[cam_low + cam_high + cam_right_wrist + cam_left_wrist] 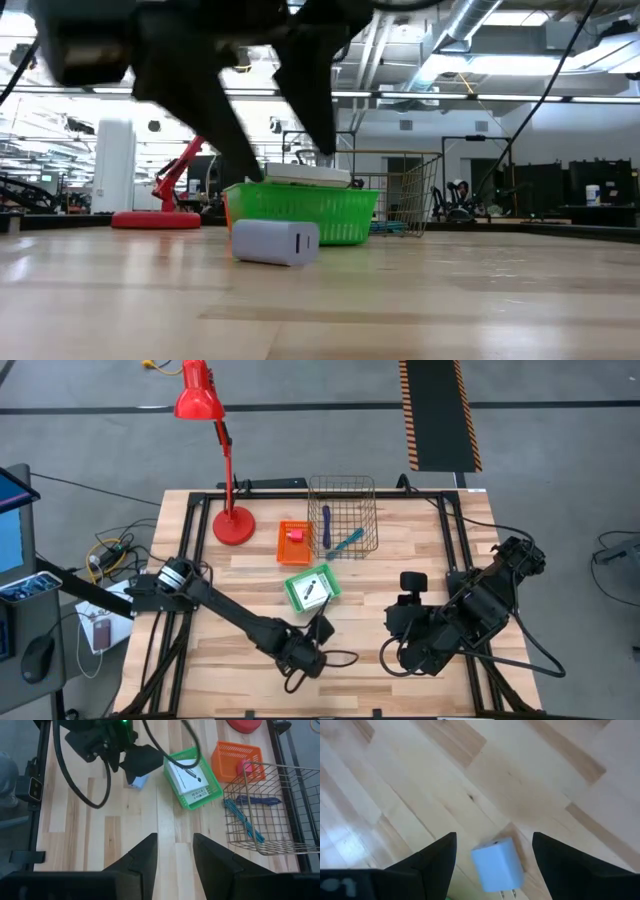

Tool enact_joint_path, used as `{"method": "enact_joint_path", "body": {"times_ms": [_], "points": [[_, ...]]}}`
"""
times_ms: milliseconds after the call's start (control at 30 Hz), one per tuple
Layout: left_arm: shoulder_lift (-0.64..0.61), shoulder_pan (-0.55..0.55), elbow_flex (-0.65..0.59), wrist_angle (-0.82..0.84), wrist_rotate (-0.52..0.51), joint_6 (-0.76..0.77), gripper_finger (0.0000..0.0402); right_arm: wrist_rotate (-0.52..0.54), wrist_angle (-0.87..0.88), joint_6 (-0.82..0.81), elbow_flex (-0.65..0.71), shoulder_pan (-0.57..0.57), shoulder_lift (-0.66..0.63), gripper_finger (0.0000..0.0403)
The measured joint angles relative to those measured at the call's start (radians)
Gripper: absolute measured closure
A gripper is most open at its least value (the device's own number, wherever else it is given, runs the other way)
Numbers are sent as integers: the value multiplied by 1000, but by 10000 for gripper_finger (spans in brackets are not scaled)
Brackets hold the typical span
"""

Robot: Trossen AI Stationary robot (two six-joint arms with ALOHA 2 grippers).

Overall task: Pick and place items into bin
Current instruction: Put the white adaptor into the orange bin

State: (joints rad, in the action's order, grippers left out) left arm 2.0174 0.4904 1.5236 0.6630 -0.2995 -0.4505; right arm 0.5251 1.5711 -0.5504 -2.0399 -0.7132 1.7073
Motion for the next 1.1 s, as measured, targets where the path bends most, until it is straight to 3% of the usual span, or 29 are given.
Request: {"method": "enact_joint_path", "body": {"times_ms": [300,600,1100], "points": [[-2,-82,25,87,150,98,150,0,0,-1,0,0,0,284],[-2,-136,25,86,237,126,150,0,0,-1,0,0,0,284],[-2,-139,25,88,269,140,150,0,0,0,0,0,0,284]]}}
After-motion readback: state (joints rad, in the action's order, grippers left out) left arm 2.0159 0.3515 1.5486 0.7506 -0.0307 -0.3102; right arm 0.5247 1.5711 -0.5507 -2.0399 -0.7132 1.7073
